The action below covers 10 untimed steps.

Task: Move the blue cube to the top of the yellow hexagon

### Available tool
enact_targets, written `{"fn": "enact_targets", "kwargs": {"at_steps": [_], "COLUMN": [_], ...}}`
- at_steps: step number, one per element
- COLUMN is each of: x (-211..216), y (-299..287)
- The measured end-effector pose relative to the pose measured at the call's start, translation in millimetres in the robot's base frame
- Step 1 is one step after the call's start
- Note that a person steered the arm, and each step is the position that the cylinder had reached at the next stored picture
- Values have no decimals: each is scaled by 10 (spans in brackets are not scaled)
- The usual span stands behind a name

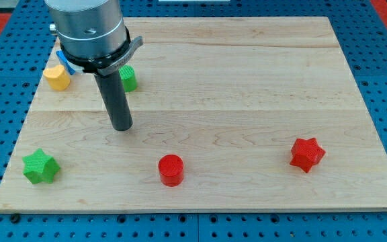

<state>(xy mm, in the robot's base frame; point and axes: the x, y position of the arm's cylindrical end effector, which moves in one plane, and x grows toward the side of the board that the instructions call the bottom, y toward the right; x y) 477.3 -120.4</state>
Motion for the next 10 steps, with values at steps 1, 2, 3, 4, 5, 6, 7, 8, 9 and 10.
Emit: {"fn": "enact_targets", "kwargs": {"at_steps": [1,2,3,4,5,6,7,8,9,10], "x": [0,9,28,-74,-112,-219,-494,-1177,-1969,-2459], "y": [54,544,1660,2268,2395,2395,2003,1342,630,-1]}}
